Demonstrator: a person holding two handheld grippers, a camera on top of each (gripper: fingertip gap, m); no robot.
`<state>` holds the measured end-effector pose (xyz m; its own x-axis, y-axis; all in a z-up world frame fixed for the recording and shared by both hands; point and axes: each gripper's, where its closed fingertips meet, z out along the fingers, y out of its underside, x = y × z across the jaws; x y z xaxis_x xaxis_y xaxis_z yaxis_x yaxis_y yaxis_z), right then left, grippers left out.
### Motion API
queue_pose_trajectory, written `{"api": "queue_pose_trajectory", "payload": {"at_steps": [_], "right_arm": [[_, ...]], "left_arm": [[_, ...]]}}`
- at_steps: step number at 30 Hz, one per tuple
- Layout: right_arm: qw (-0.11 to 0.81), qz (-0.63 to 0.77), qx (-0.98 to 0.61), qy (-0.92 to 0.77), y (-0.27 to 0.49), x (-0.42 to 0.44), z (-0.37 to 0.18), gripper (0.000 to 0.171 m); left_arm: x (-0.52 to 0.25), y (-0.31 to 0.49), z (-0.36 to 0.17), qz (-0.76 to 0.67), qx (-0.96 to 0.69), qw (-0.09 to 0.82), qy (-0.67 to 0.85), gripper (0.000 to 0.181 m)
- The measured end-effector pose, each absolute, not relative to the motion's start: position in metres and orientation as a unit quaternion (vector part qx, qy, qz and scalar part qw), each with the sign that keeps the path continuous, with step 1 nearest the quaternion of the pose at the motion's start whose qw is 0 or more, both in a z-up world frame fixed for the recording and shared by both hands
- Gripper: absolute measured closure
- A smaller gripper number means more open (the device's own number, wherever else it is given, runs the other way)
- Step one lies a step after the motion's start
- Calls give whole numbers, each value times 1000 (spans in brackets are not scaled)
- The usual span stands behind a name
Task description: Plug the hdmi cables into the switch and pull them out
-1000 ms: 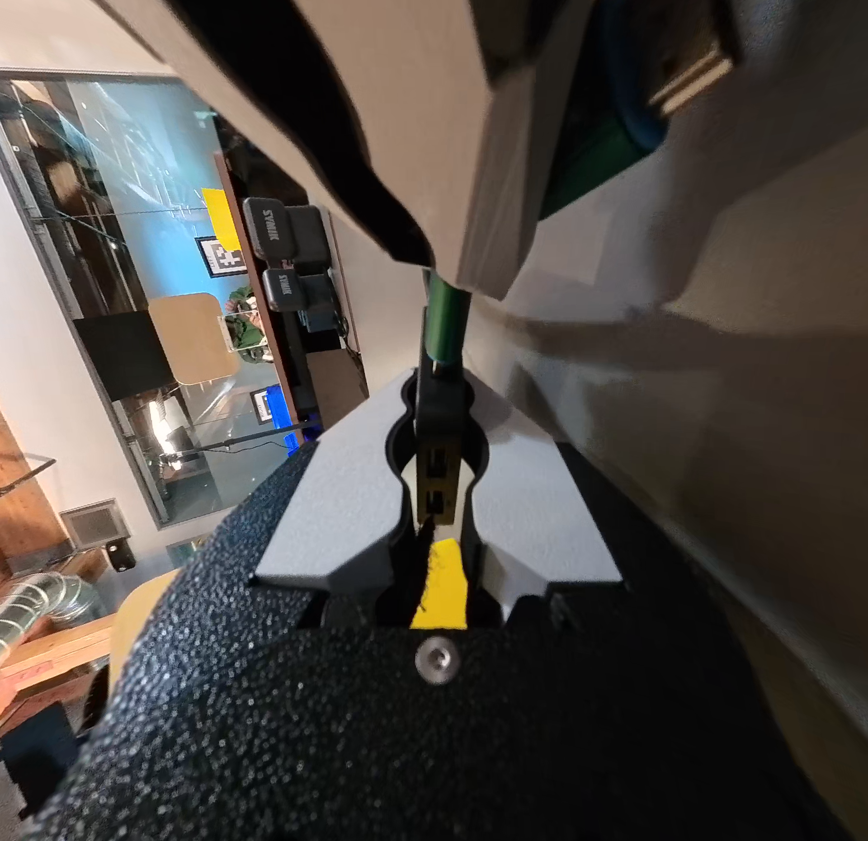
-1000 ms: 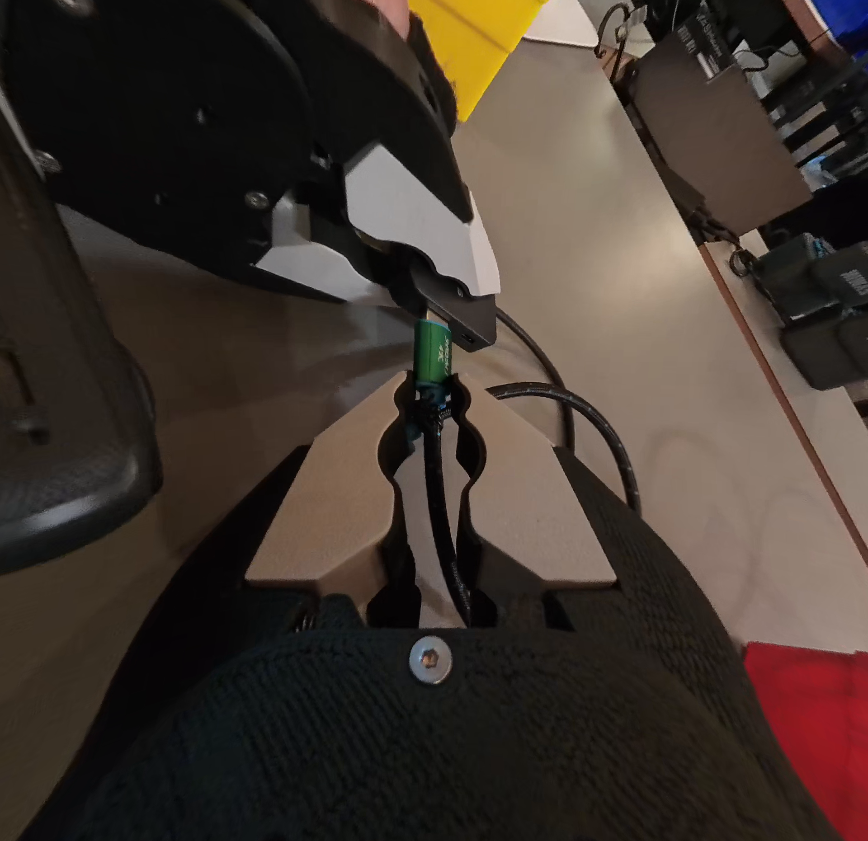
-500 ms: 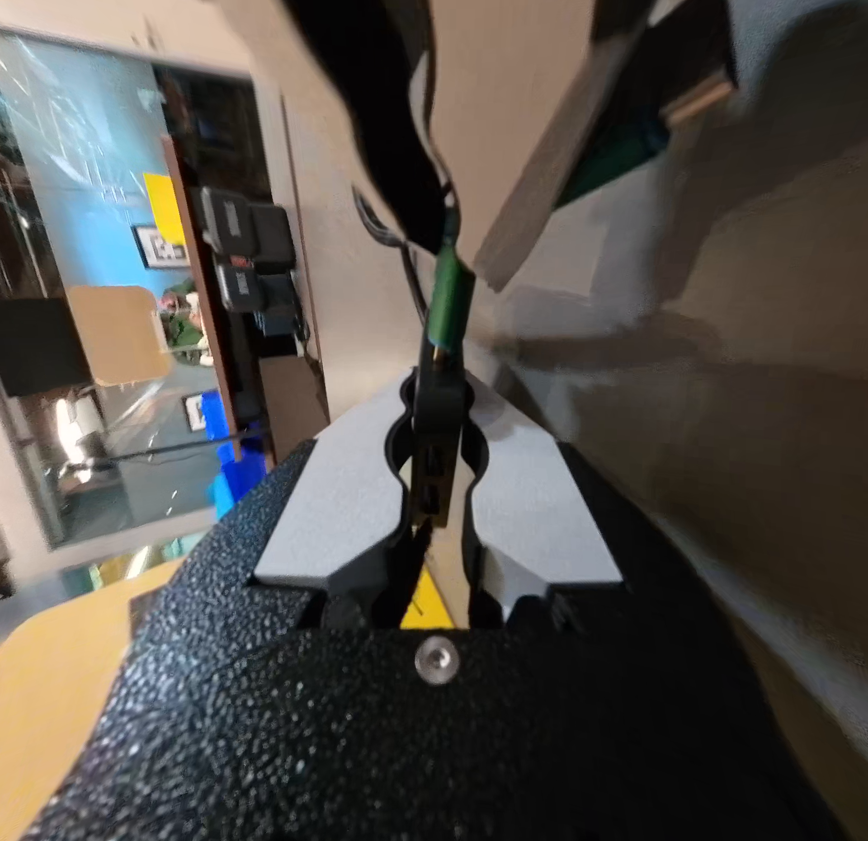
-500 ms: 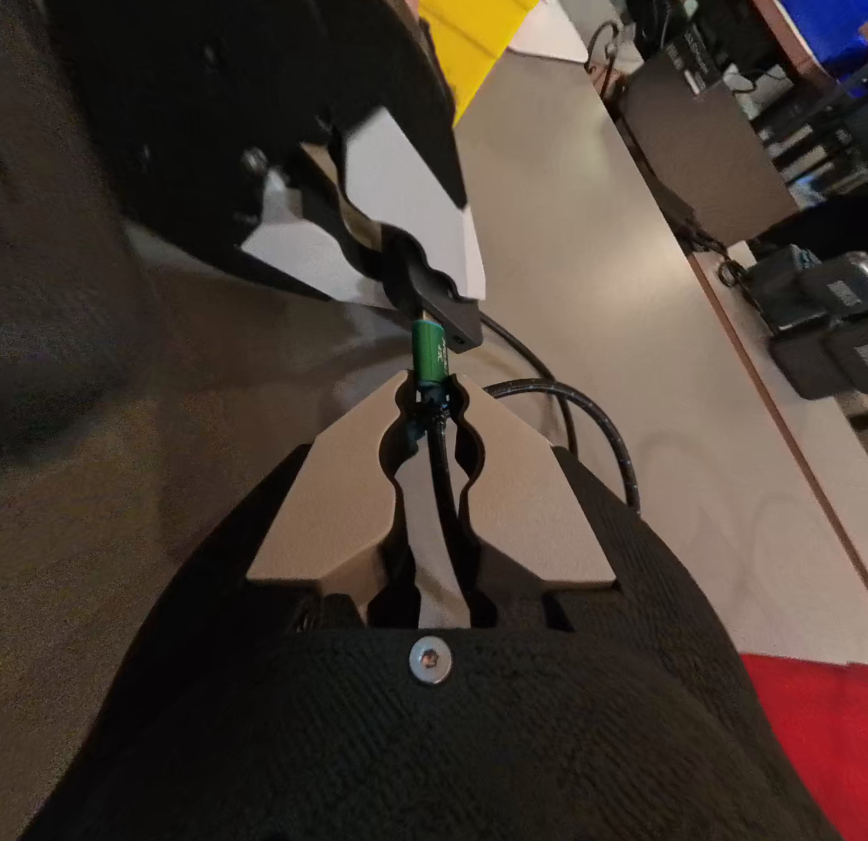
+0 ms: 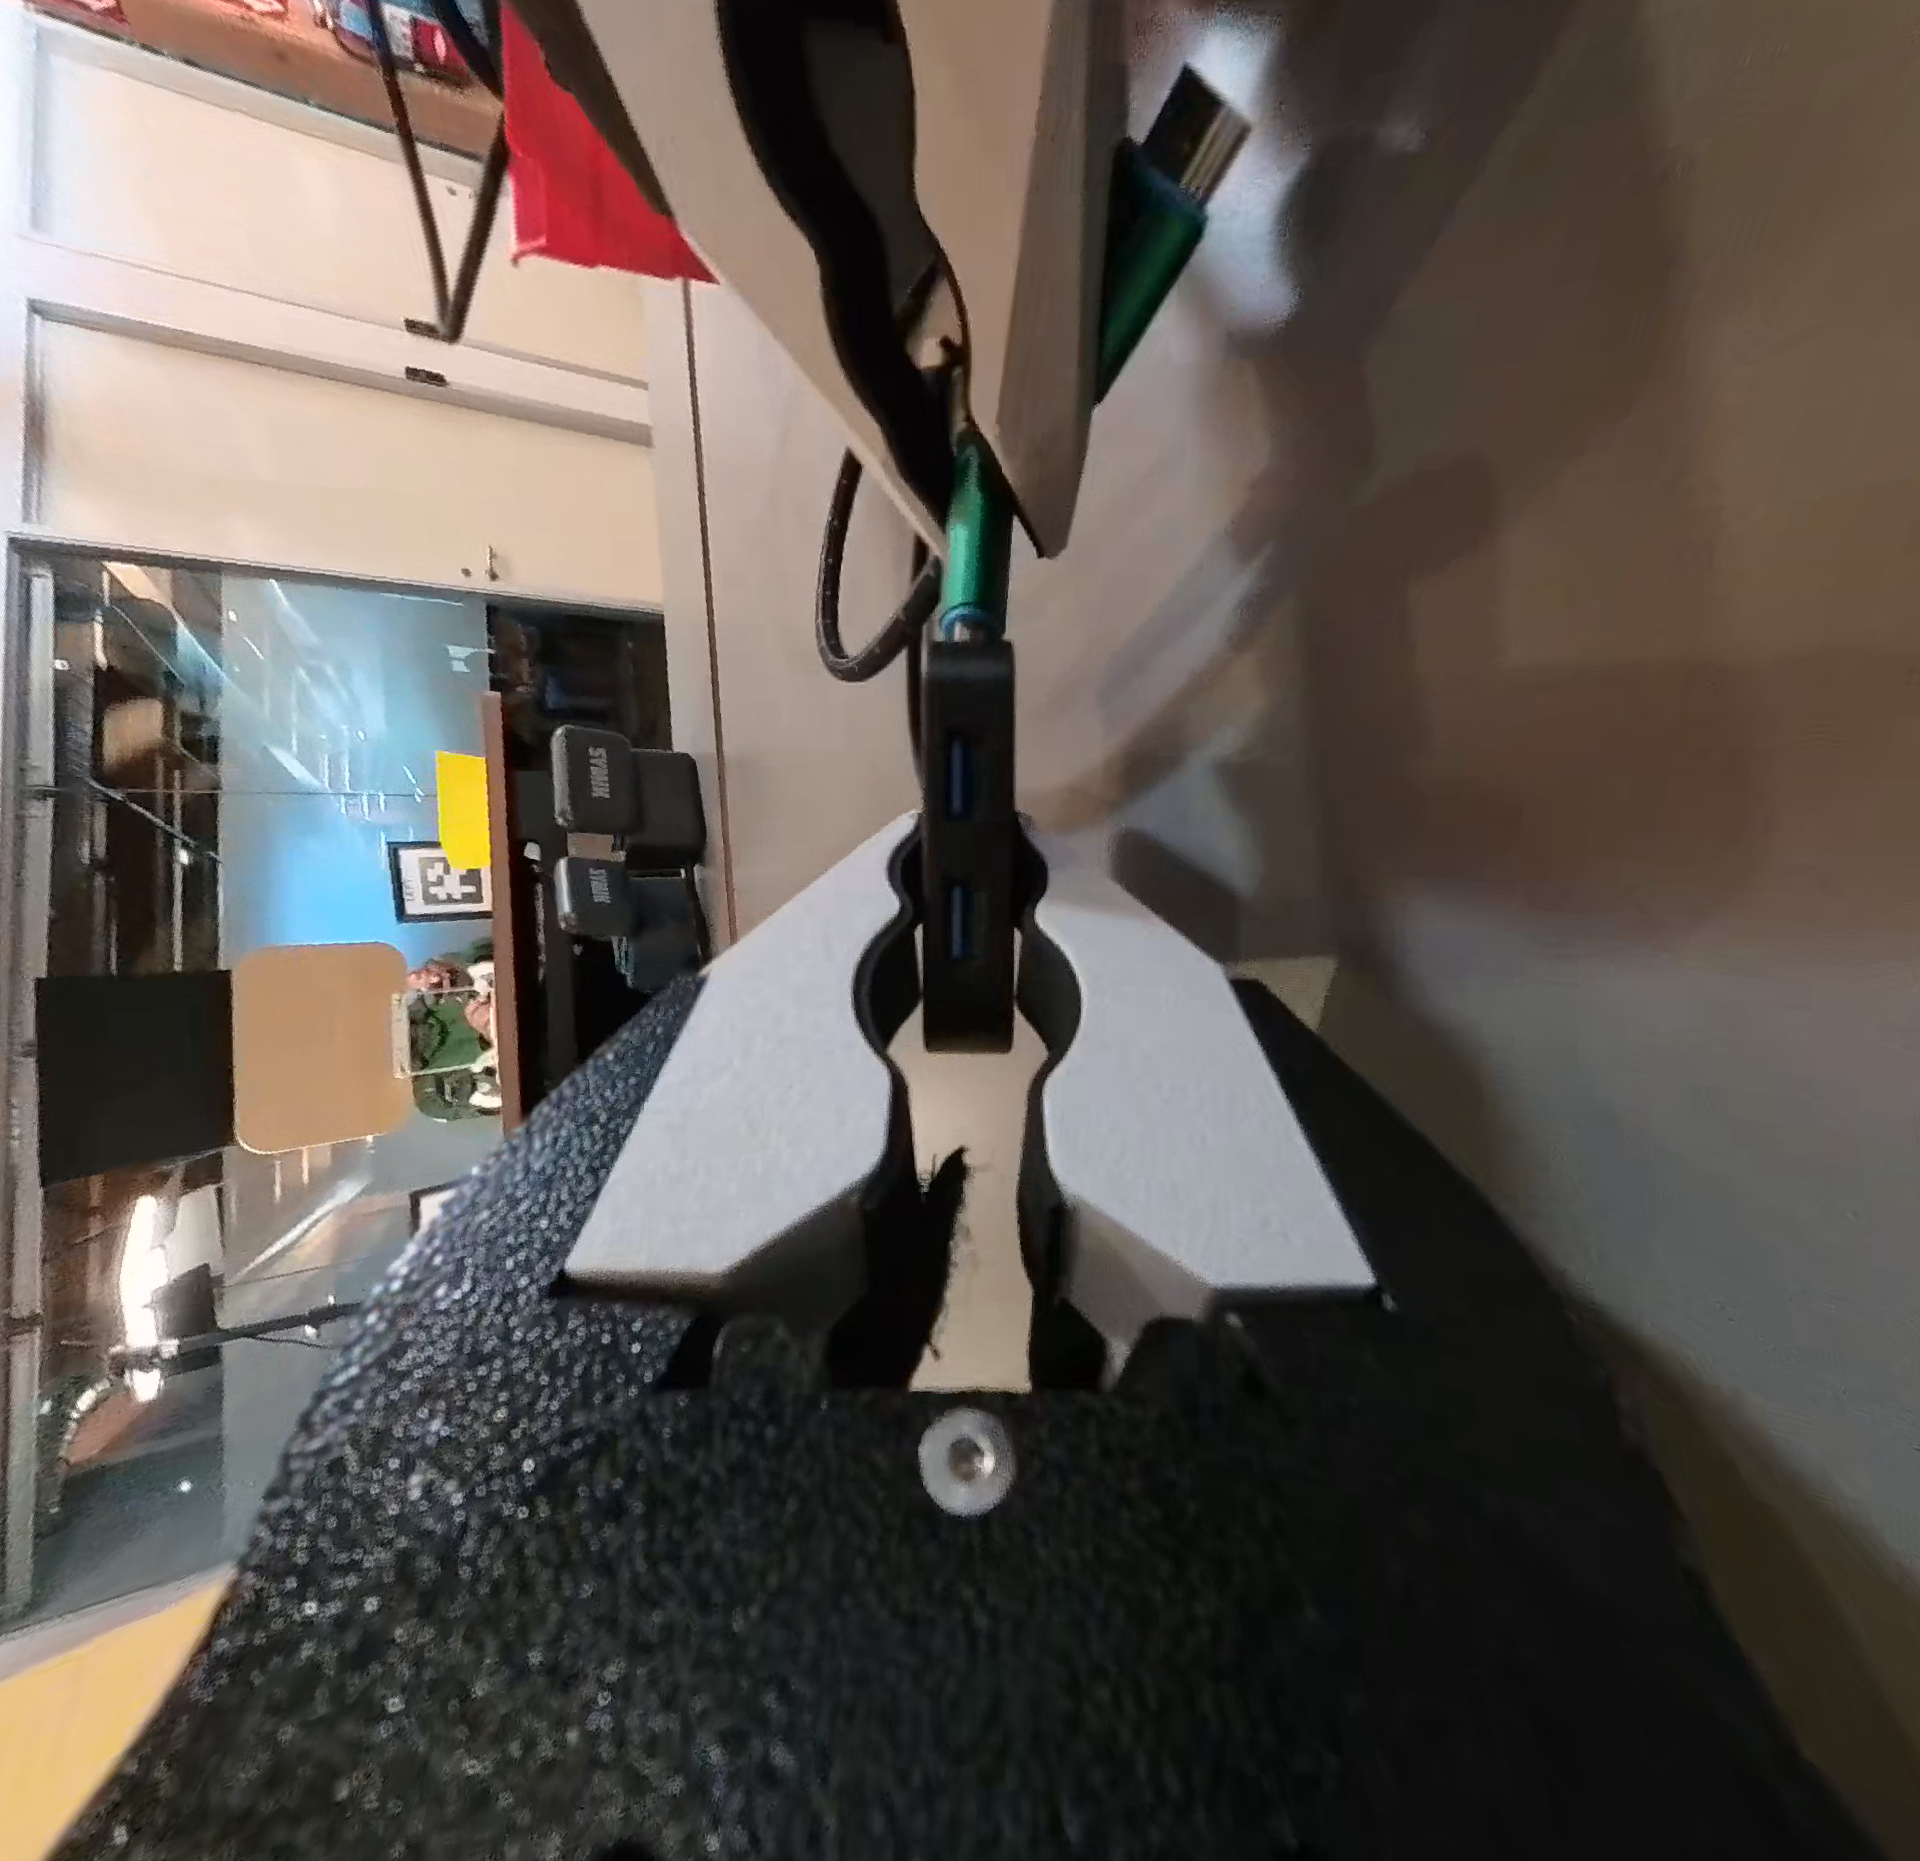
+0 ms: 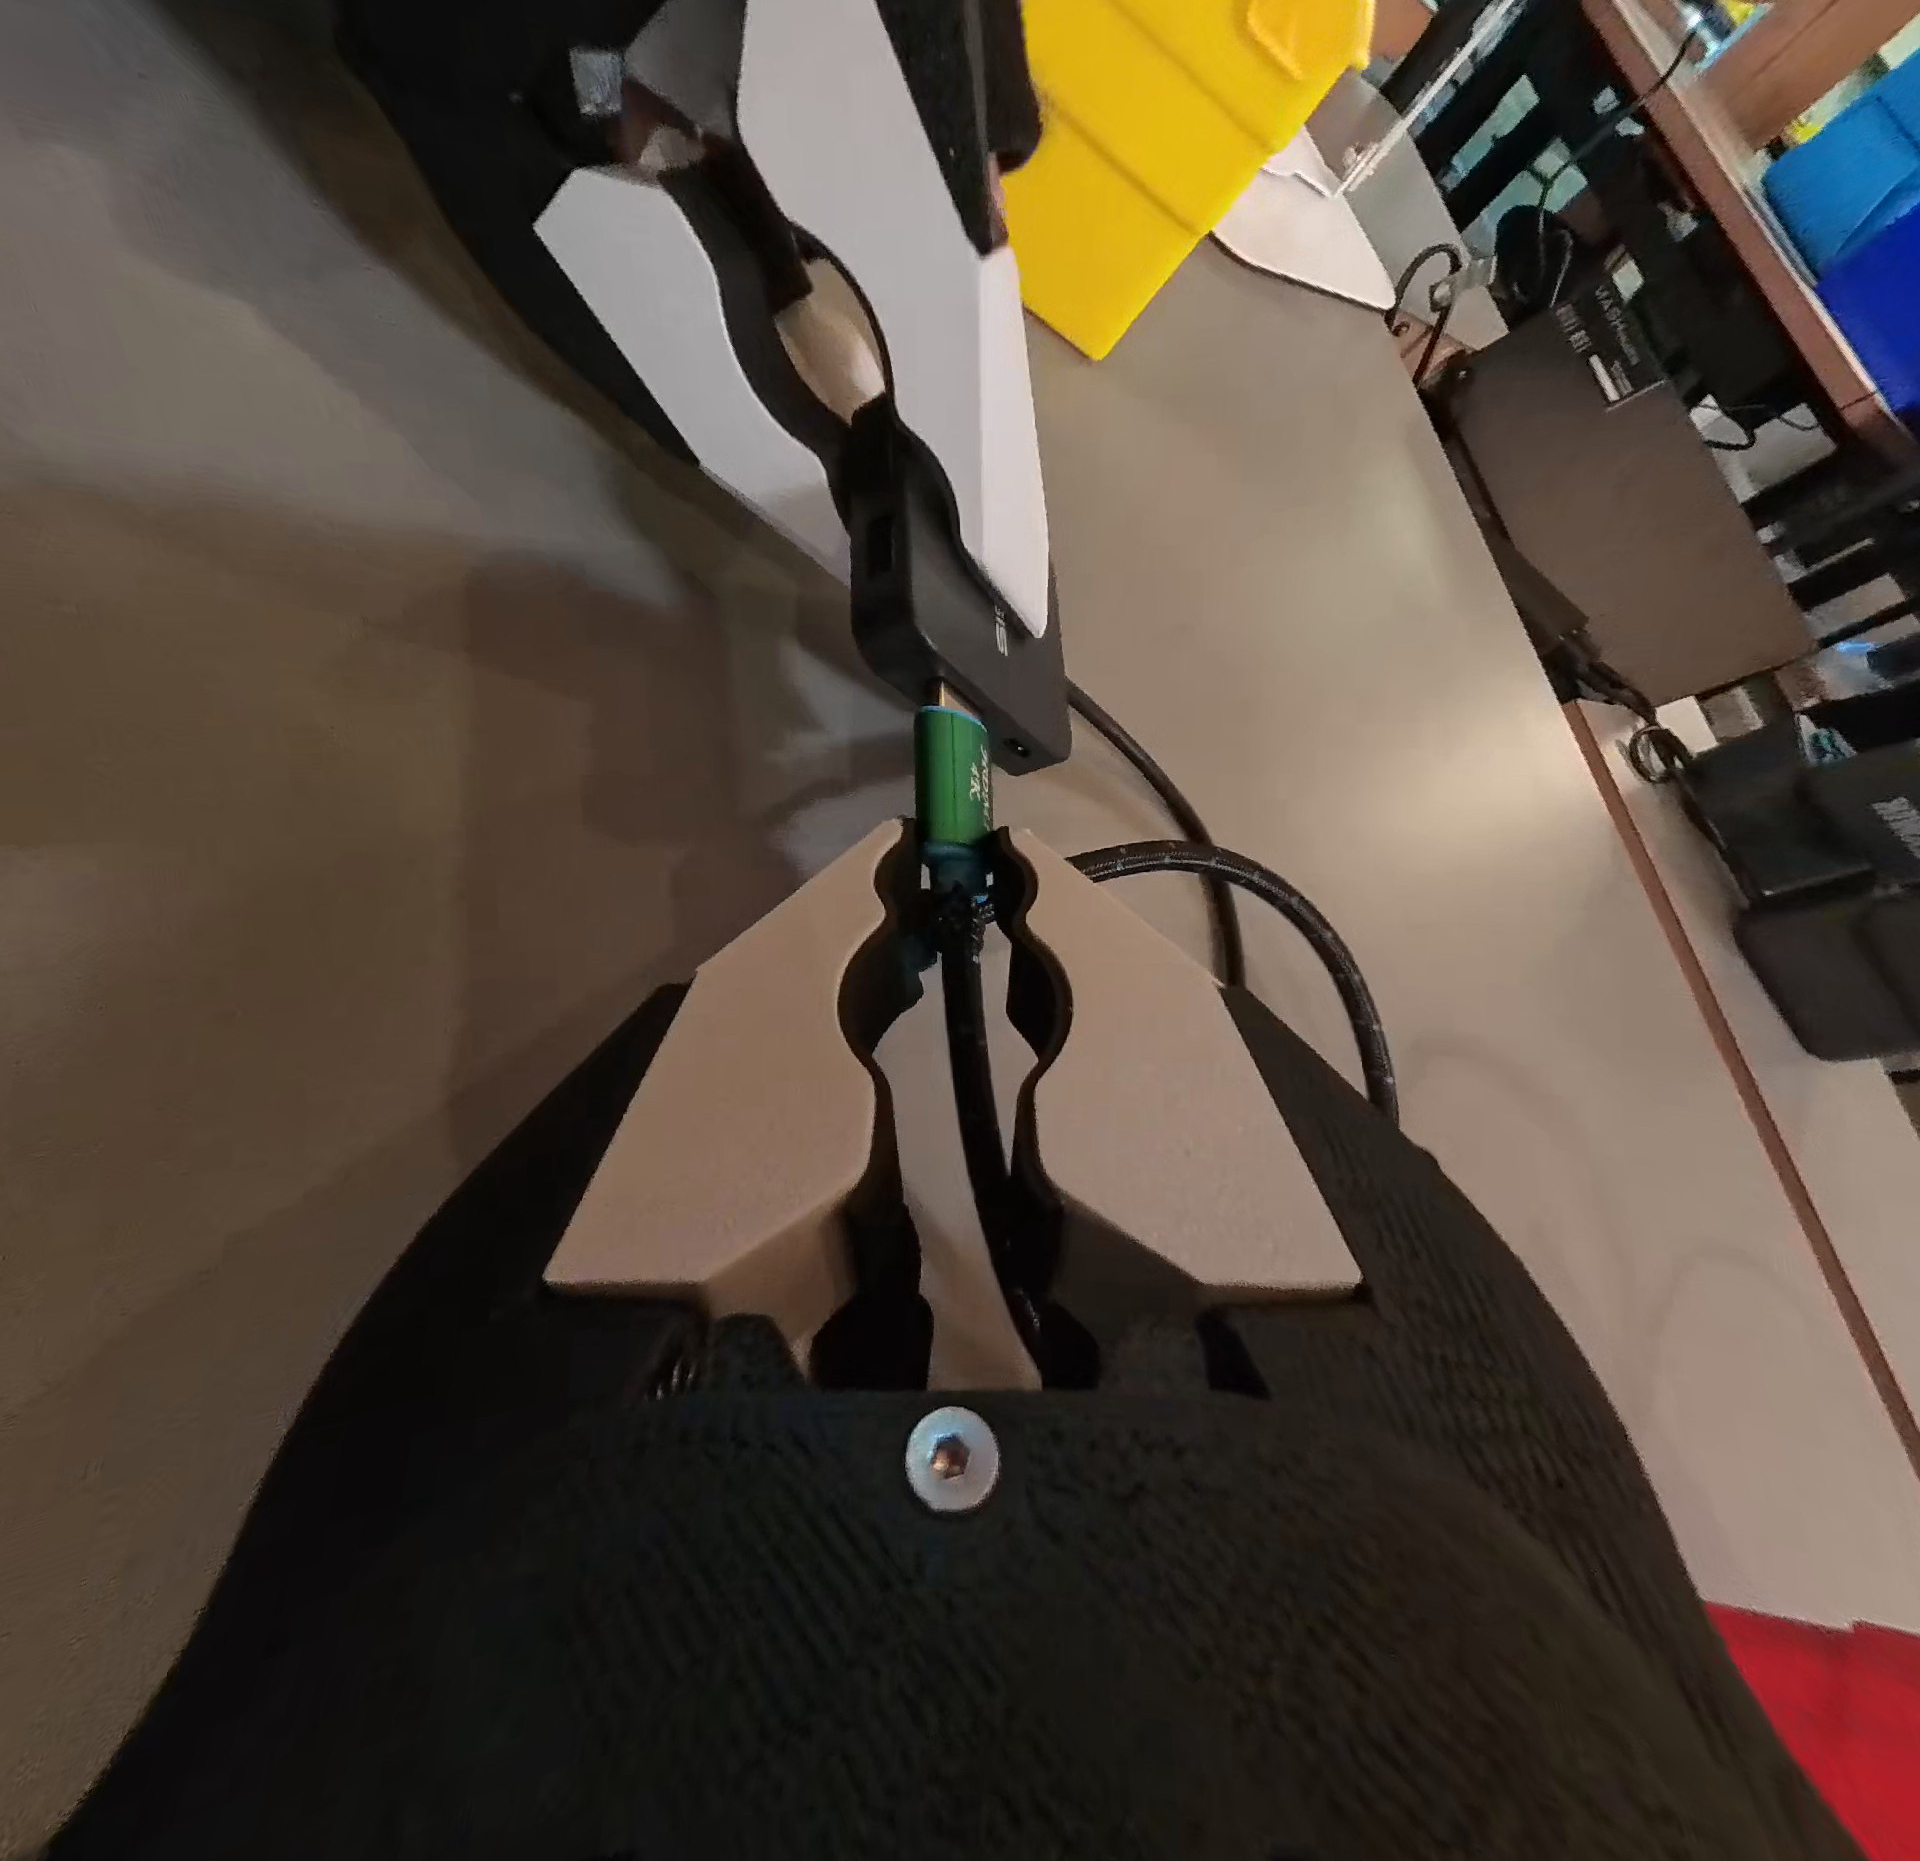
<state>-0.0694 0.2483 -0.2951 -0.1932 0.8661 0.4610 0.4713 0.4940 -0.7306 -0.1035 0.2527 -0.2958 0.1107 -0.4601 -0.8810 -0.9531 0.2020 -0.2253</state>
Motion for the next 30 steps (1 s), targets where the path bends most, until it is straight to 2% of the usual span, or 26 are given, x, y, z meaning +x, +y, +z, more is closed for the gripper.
{"api": "queue_pose_trajectory", "payload": {"at_steps": [17, 27, 28, 30], "right_arm": [[463, 49, -473, -748, 259, -73, -310, 161], [489, 106, -479, -721, 267, -78, -303, 159], [495, 116, -482, -714, 268, -79, -301, 157], [504, 127, -478, -708, 268, -80, -297, 124]], "left_arm": [[-105, 257, -302, 374, -571, 410, 605, 172], [-110, 266, -299, 323, -604, 461, 565, 170], [-112, 268, -298, 325, -606, 463, 560, 170], [-117, 270, -298, 337, -604, 462, 555, 170]]}}
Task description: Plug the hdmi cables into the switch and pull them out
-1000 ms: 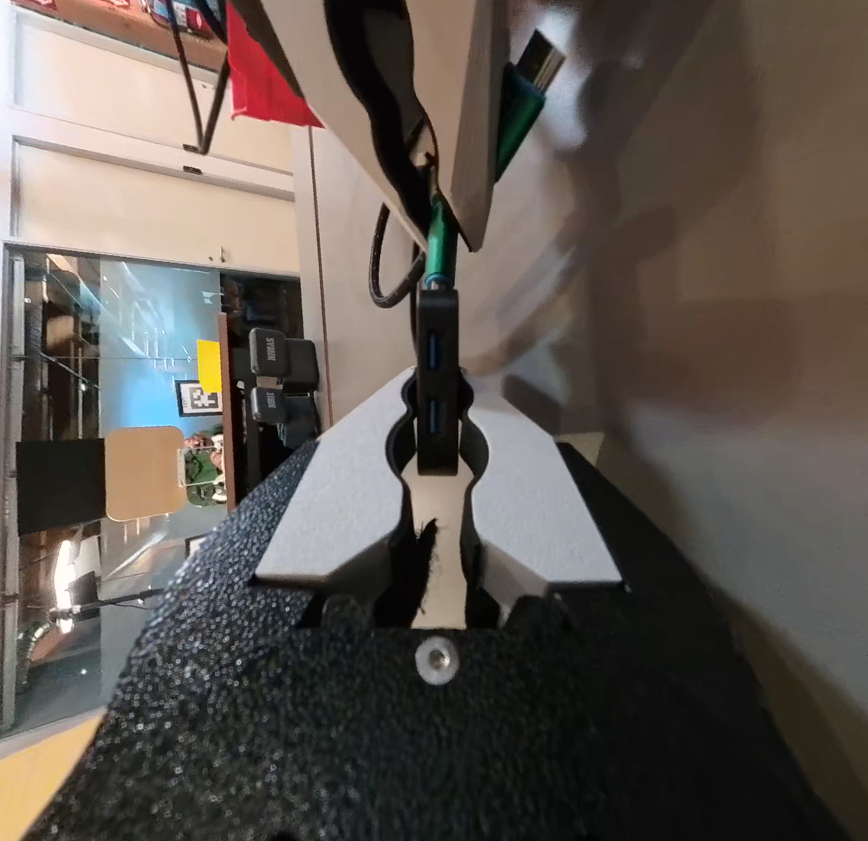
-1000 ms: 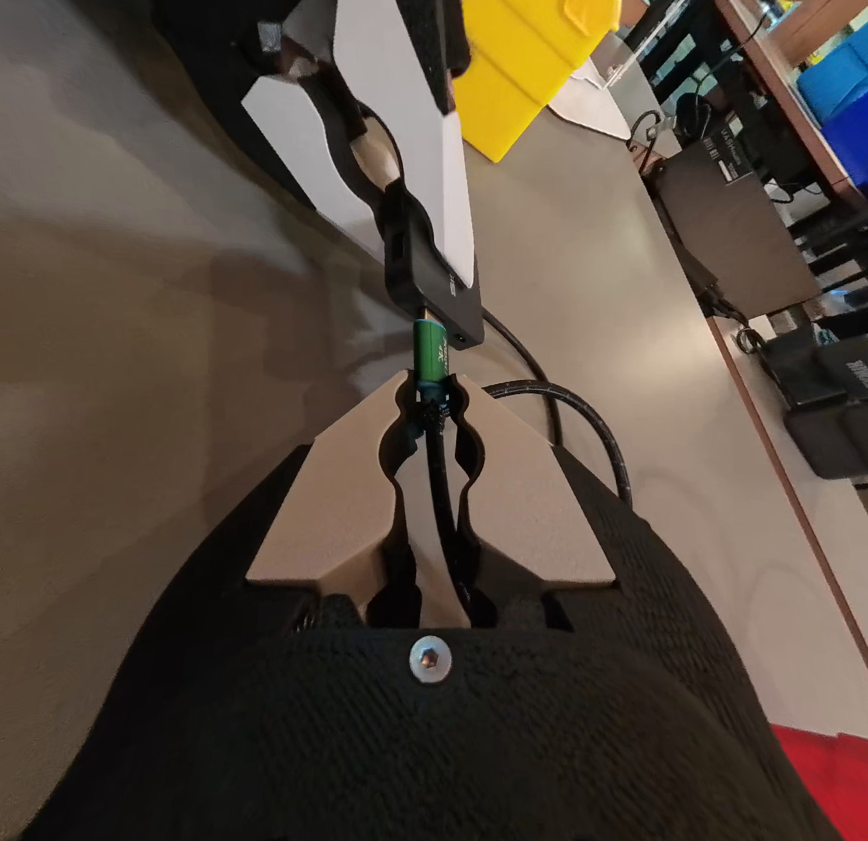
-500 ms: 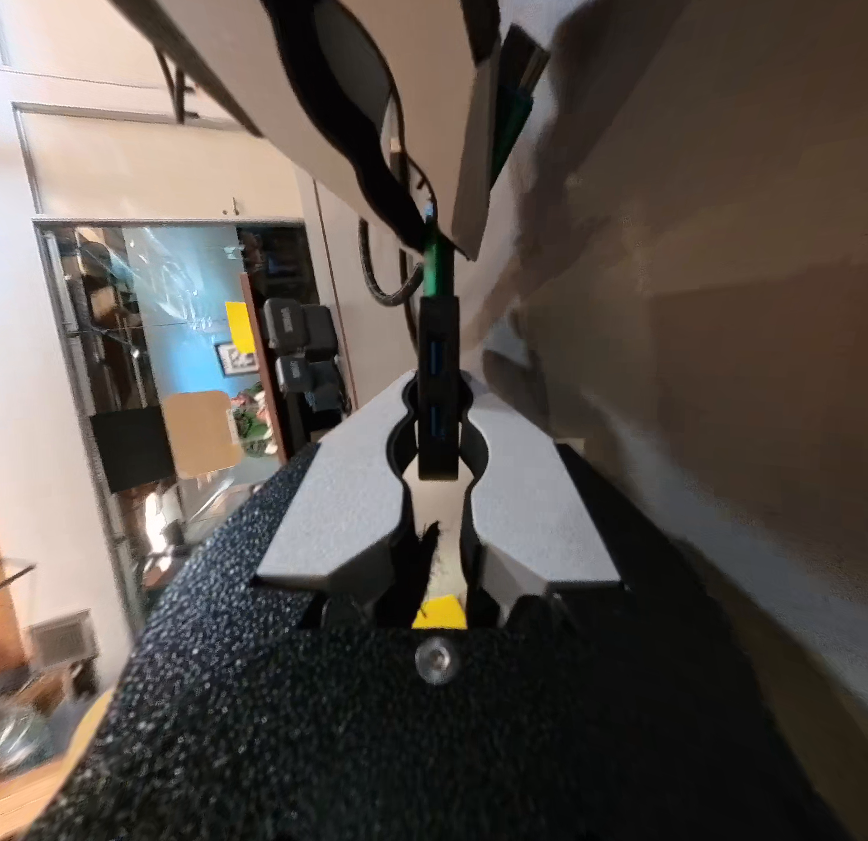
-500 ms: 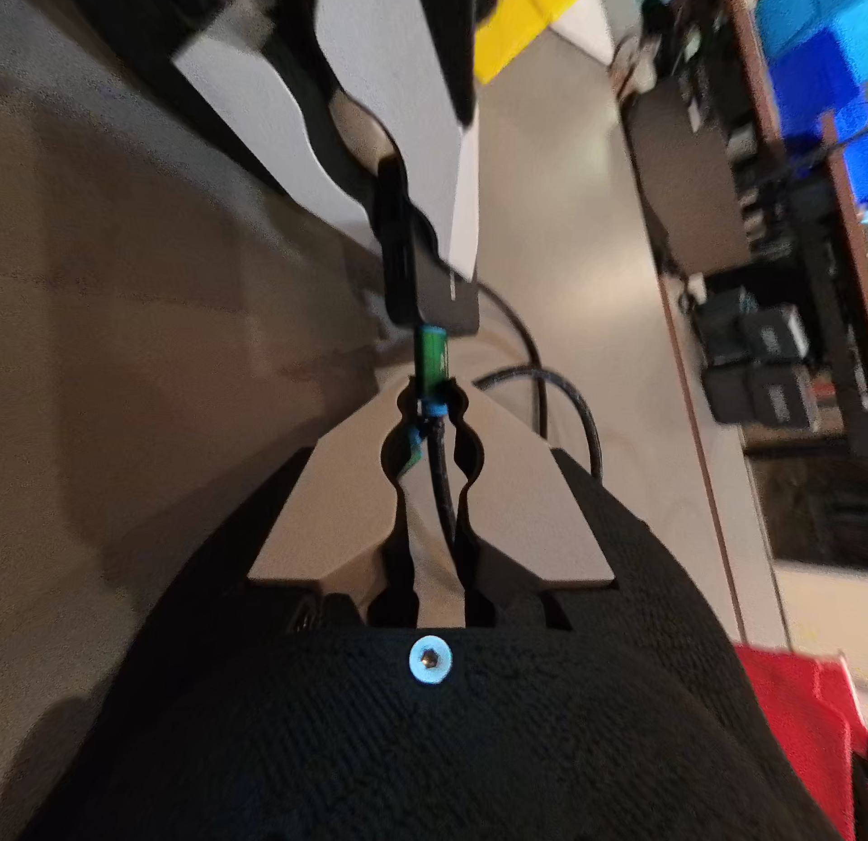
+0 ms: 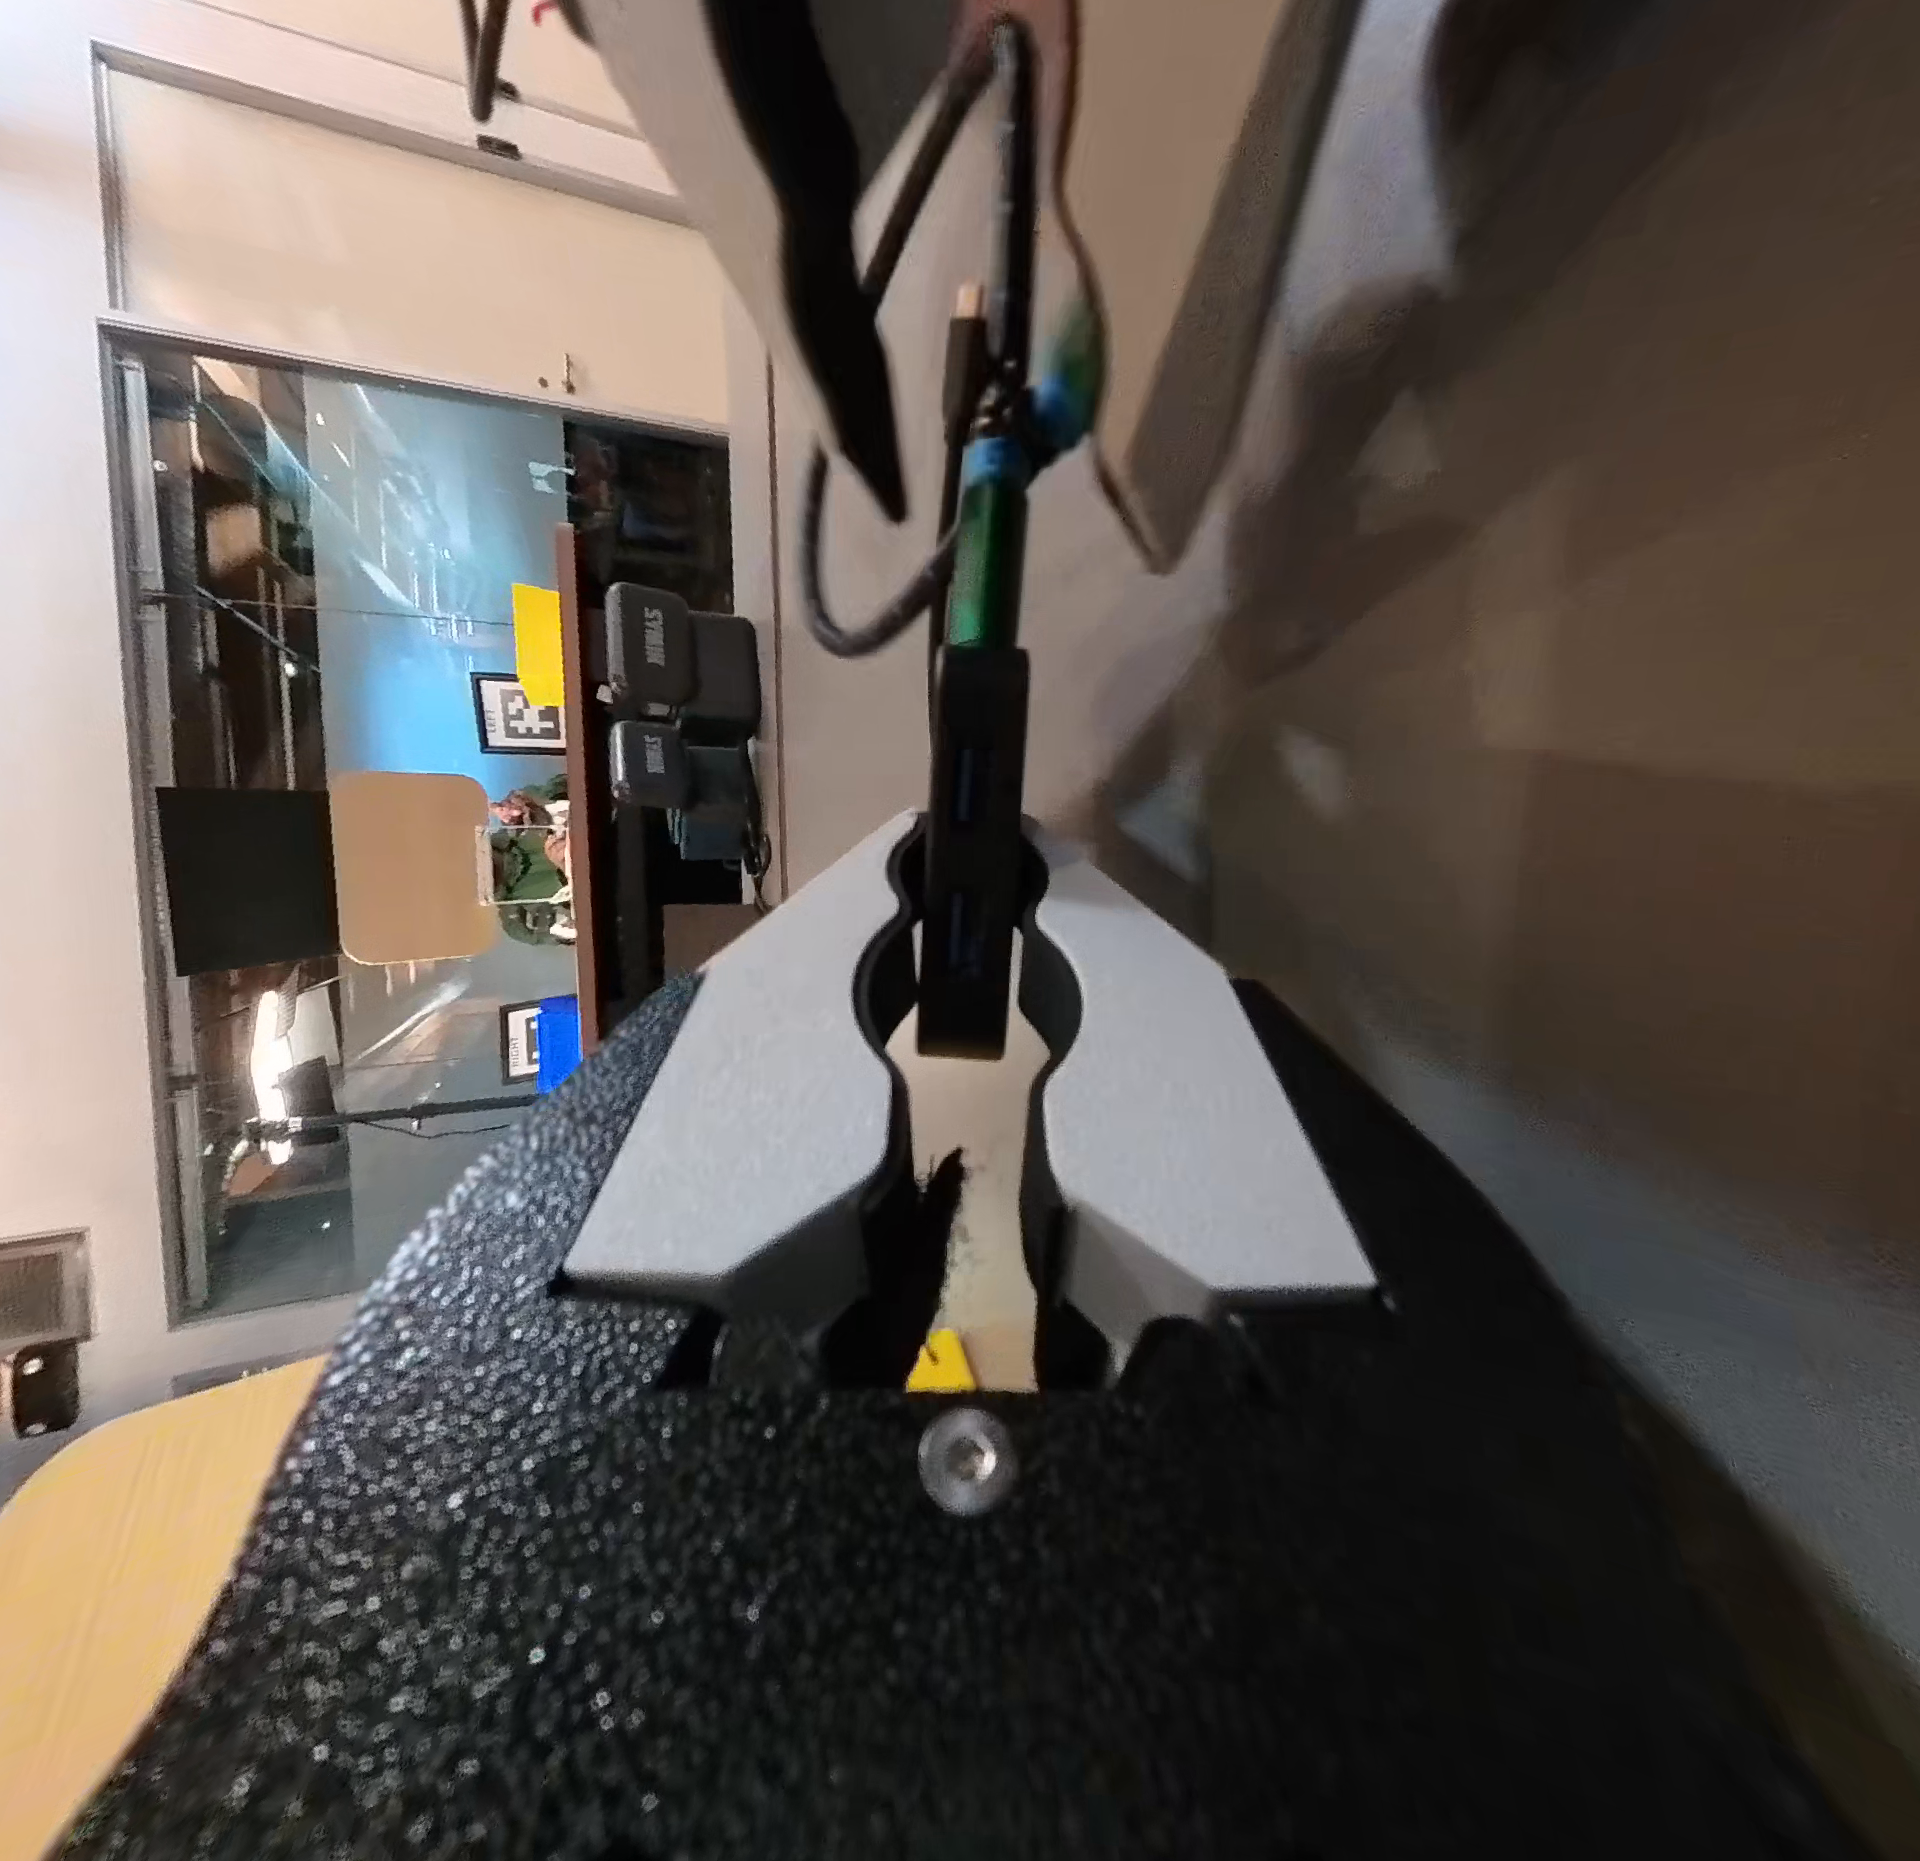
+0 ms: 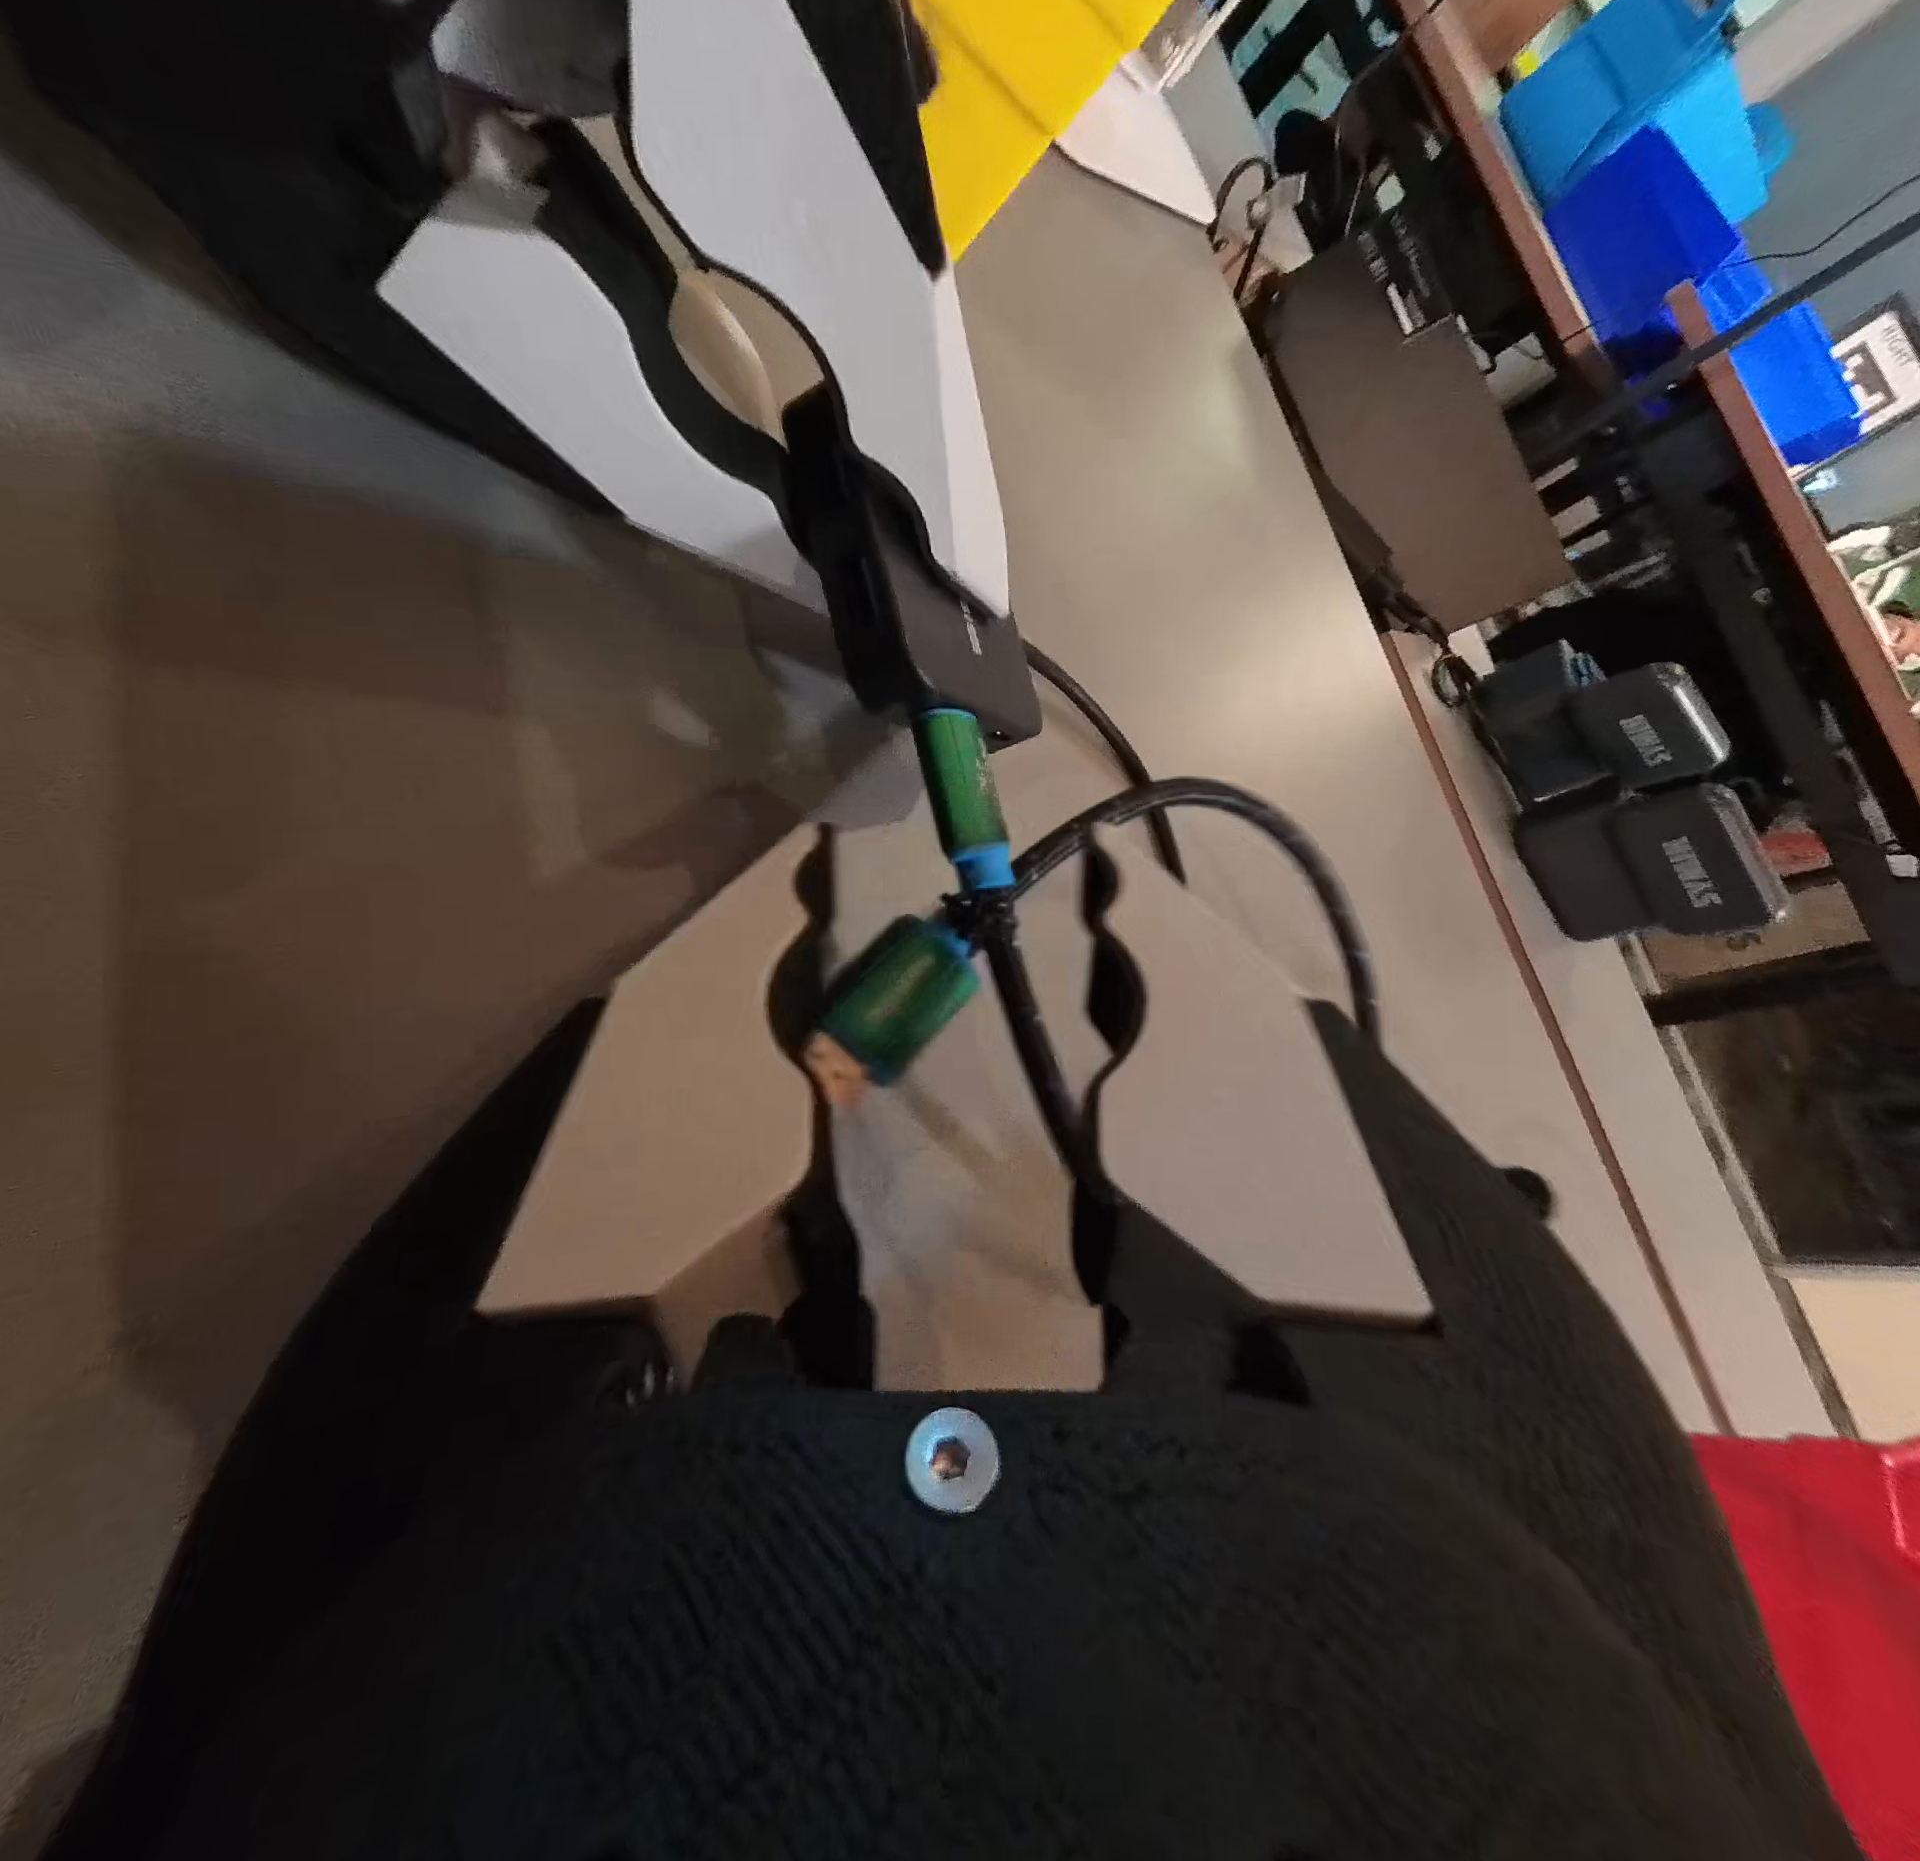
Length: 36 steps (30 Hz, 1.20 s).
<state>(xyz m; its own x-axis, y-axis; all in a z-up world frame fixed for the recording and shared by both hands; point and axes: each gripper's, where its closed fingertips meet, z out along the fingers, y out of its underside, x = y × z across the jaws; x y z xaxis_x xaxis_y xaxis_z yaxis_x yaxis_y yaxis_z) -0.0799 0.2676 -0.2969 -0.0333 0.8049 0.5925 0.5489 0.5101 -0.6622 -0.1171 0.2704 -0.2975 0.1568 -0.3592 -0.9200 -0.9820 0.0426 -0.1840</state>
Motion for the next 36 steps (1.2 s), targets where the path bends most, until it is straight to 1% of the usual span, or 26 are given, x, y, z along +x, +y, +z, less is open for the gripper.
{"api": "queue_pose_trajectory", "payload": {"at_steps": [1, 2, 3, 4, 6, 7, 9, 10, 11, 12, 13, 15, 16, 17, 19, 22, 26, 31, 34, 36], "right_arm": [[509, 125, -474, -708, 267, -81, -296, 113], [511, 116, -462, -716, 265, -82, -298, 109], [517, 96, -442, -727, 262, -83, -299, 110], [530, 65, -414, -737, 260, -84, -298, 113], [562, 6, -350, -749, 254, -86, -294, 129], [574, -12, -325, -752, 251, -87, -292, 132], [591, -30, -301, -748, 247, -88, -287, 138], [601, -33, -296, -742, 248, -88, -284, 151], [606, -33, -295, -738, 249, -87, -281, 158], [610, -30, -302, -733, 251, -86, -280, 158], [610, -27, -314, -727, 256, -85, -279, 158], [621, -32, -336, -707, 268, -81, -274, 159], [630, -38, -343, -696, 275, -78, -271, 159], [641, -44, -348, -683, 281, -76, -267, 159], [666, -46, -353, -656, 287, -71, -256, 159], [716, -38, -336, -610, 283, -66, -227, 159], [790, -45, -301, -532, 268, -45, -165, 159], [825, -31, -298, -479, 254, -10, -95, 159], [835, -42, -321, -445, 268, 21, -66, 159], [843, -19, -343, -415, 280, 45, -53, 159]], "left_arm": [[-117, 271, -296, 335, -601, 470, 553, 171], [-115, 270, -294, 324, -605, 478, 548, 171], [-112, 269, -292, 311, -607, 487, 546, 170], [-108, 267, -290, 303, -601, 496, 548, 171], [-99, 262, -290, 293, -581, 507, 566, 171], [-94, 260, -291, 289, -569, 511, 576, 170], [-92, 259, -292, 297, -557, 516, 579, 170], [-92, 260, -291, 291, -559, 521, 575, 169], [-92, 260, -287, 281, -562, 536, 564, 167], [-91, 260, -281, 265, -564, 555, 551, 163], [-91, 260, -273, 247, -566, 582, 529, 152], [-93, 260, -247, 182, -578, 653, 455, 112], [-95, 259, -235, 133, -586, 682, 417, 97], [-99, 257, -222, 87, -591, 707, 379, 86], [-111, 256, -206, 22, -591, 741, 319, 77], [-129, 259, -201, 9, -591, 756, 282, 76], [-131, 268, -218, -4, -626, 726, 283, 76], [-125, 268, -224, 5, -627, 717, 306, 82], [-121, 268, -228, 19, -625, 710, 324, 85], [-119, 267, -229, 27, -622, 707, 335, 86]]}}
